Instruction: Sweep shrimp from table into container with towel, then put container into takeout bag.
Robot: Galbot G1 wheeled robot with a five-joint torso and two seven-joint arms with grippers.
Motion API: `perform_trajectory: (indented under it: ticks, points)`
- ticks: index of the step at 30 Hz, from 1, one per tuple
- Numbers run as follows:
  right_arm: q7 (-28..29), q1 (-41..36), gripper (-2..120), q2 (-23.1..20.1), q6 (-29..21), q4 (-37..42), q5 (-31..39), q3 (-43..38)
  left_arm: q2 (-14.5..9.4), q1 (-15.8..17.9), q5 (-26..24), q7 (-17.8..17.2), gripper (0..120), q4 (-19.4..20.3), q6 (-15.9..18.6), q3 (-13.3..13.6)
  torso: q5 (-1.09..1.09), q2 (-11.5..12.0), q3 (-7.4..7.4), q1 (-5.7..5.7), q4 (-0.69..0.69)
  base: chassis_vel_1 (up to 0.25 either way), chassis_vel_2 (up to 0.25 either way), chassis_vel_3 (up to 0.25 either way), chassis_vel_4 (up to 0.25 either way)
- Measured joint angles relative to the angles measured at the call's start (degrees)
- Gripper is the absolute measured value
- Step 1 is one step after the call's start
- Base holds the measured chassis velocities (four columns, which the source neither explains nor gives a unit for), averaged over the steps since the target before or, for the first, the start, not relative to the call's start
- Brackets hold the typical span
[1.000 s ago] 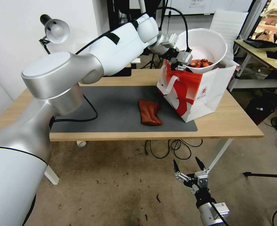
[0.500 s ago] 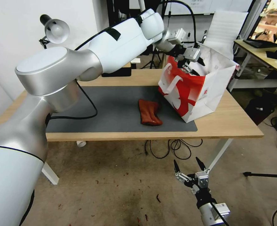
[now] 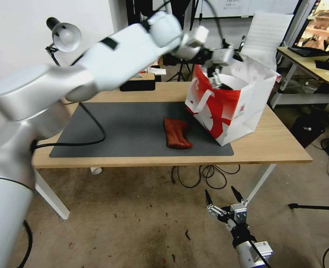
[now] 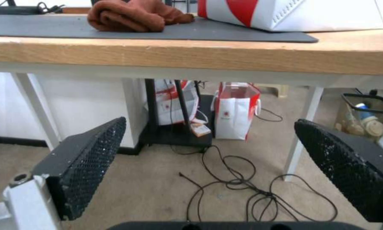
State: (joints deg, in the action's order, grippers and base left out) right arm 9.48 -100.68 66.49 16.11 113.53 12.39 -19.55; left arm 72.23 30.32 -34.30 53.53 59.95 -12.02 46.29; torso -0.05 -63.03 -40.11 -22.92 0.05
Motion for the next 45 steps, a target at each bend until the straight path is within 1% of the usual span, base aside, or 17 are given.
perform_trajectory:
  ticks: [7, 9, 10, 12, 13, 16, 17, 19, 21, 22, 24, 25, 27, 29, 30, 38, 45]
  points:
    - [-0.01, 0.3, 100, 0.04, -0.09, -0.14, -0.11, 0.44, -7.27, -2.69, -0.69, -2.27, 100, 4.7, 2.09, -5.69, 0.05, 0.0, 0.01, 0.0, -0.09, 0.0, 0.0, 0.0, 0.0]
    - [-0.01, 0.19, 100, 0.23, -0.18, 0.12, -0.4, 0.7, -12.24, -6.01, -2.6, -9.71, 100, 8.86, 5.1, -7.7, 0.02, 0.0, 0.0, 0.0, -0.05, 0.0, 0.0, 0.0, 0.0]
    - [-0.01, 0.19, 100, 0.23, -0.18, 0.12, -0.4, 0.7, -12.24, -6.01, -2.6, -9.71, 100, 8.86, 5.1, -7.7, 0.02, 0.0, 0.0, 0.0, -0.05, 0.0, 0.0, 0.0, 0.0]
    - [-0.02, 0.1, 100, 0.45, -0.25, 0.25, -0.73, 0.99, -17.74, -10.52, -5.8, -21.89, 100, 16.75, 10.02, -9.68, 0.03, 0.0, 0.0, 0.0, -0.07, 0.0, 0.0, 0.0, 0.0]
    - [-0.02, 0.1, 100, 0.45, -0.25, 0.25, -0.73, 0.99, -17.74, -10.52, -5.8, -21.89, 100, 16.75, 10.02, -9.68, 0.03, 0.0, 0.0, 0.0, -0.07, 0.0, 0.0, 0.0, 0.0]
    - [0.01, 0.13, 100, 0.63, -0.4, 0.23, -1.15, 1.54, -25.8, -22.5, -10.77, -46.04, 100, 30.17, 21.71, -16.47, 0.0, 0.0, 0.01, 0.01, -0.04, 0.0, 0.0, 0.0, 0.0]
    - [0.01, 0.13, 100, 0.63, -0.4, 0.23, -1.15, 1.54, -25.8, -22.5, -10.77, -46.04, 100, 30.17, 21.71, -16.47, 0.0, 0.0, 0.01, 0.01, -0.04, 0.0, 0.0, 0.0, 0.0]
    - [0.03, 0.32, 100, 0.67, -0.53, 0.11, -1.21, 1.82, -28.28, -30.63, -12.6, -58.55, 100, 36.89, 25.37, -22.09, 0.02, 0.0, 0.0, 0.01, -0.03, 0.0, 0.0, 0.0, 0.0]
    - [0.03, 0.34, 100, 0.66, -0.55, 0.1, -1.21, 1.83, -28.46, -31.45, -12.62, -59.56, 100, 37.51, 25.62, -22.74, 0.0, 0.0, 0.0, 0.0, -0.03, 0.0, 0.0, 0.0, 0.0]
    - [0.05, 0.64, 100, 0.67, -0.75, -0.02, -1.22, 2.04, -29.65, -41.65, -11.32, -67.18, 100, 43.44, 27.49, -30.43, 0.13, -0.01, 0.02, 0.02, -0.06, 0.0, 0.0, 0.0, 0.0]
    - [0.09, 0.85, 100, 0.67, -0.99, -0.13, -1.22, 2.25, -29.87, -52.22, -8.86, -71.91, 100, 47.1, 28.49, -38.1, -0.07, 0.0, 0.0, 0.01, -0.08, 0.0, 0.0, 0.0, 0.0]
    - [0.09, 0.85, 100, 0.67, -0.99, -0.13, -1.22, 2.25, -29.87, -52.22, -8.86, -71.91, 100, 47.1, 28.49, -38.1, -0.07, 0.0, 0.0, 0.01, -0.08, 0.0, 0.0, 0.0, 0.0]
    - [0.12, 1.01, 100, 0.78, -1.09, -0.24, -1.22, 2.44, -29.93, -60.96, -6.44, -73.91, 100, 50.52, 29.34, -44.17, 0.12, 0.0, 0.01, 0.01, -0.05, 0.0, 0.0, 0.0, 0.0]
    - [0.15, 1.01, 100, 0.83, -1.1, -0.28, -1.22, 2.48, -29.68, -69.35, -2.57, -74.46, 100, 52.48, 29.79, -48.91, 0.0, 0.0, 0.01, 0.01, -0.04, 0.0, 0.0, 0.0, 0.0]
    - [0.15, 1.01, 100, 0.83, -1.1, -0.28, -1.22, 2.48, -29.68, -69.35, -2.57, -74.46, 100, 52.48, 29.79, -48.91, 0.0, 0.0, 0.01, 0.01, -0.04, 0.0, 0.0, 0.0, 0.0]
    - [0.17, 0.6, 100, 0.59, -0.85, -0.07, -0.91, 2.35, -27.58, -88.83, 8.14, -74.53, 100, 56.59, 30.48, -61.57, 0.05, 0.0, 0.01, 0.0, -0.07, 0.0, 0.0, 0.0, 0.0]
    - [0.19, 0.42, 100, 0.24, -0.52, 0.2, -0.88, 1.95, -21.7, -109.79, 16.64, -72.46, 100, 61.83, 32.73, -76.41, 0.04, 0.0, 0.01, 0.0, -0.07, 0.0, 0.0, 0.0, 0.0]
